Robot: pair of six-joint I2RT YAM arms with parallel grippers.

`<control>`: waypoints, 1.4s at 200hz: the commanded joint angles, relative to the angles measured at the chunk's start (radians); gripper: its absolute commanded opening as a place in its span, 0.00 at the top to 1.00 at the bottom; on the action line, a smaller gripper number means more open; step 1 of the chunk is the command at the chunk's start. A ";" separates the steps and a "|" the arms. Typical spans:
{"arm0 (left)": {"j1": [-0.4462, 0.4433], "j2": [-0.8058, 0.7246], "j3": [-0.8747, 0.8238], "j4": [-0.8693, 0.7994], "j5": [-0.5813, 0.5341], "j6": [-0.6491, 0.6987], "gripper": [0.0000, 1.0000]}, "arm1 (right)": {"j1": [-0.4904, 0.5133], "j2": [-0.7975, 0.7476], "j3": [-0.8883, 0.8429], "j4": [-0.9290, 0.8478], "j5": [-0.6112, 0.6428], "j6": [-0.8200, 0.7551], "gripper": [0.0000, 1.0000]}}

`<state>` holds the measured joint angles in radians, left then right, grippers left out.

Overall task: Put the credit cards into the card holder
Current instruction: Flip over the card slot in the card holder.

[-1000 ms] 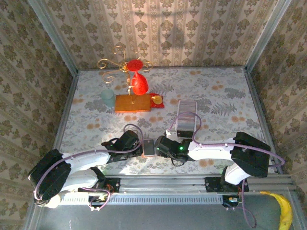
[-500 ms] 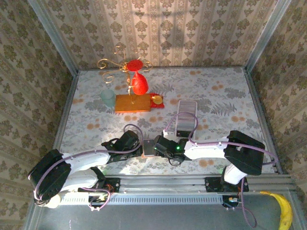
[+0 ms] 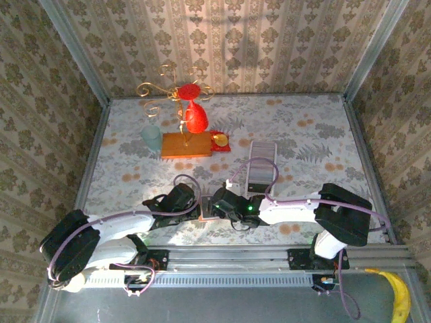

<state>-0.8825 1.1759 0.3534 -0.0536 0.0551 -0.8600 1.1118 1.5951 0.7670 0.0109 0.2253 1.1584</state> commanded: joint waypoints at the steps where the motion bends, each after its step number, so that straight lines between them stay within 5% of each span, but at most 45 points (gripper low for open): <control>1: -0.011 0.038 -0.044 -0.059 -0.002 -0.001 0.91 | 0.006 -0.036 -0.034 0.073 0.005 0.031 0.44; 101: -0.010 0.002 -0.056 -0.069 -0.016 -0.005 0.91 | 0.005 -0.037 -0.008 0.036 0.027 0.035 0.43; 133: -0.010 -0.008 -0.057 -0.078 -0.020 -0.004 0.91 | 0.005 -0.053 -0.023 0.059 0.029 0.023 0.27; 181: -0.010 -0.009 -0.055 -0.083 -0.018 -0.002 0.91 | 0.002 -0.066 -0.034 0.087 0.032 0.029 0.22; 280: -0.010 -0.133 -0.057 -0.167 -0.060 -0.017 0.90 | 0.000 -0.010 0.139 -0.410 0.233 -0.051 0.29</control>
<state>-0.8852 1.0851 0.3199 -0.1123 0.0319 -0.8608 1.1114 1.5768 0.8677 -0.2173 0.3298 1.1446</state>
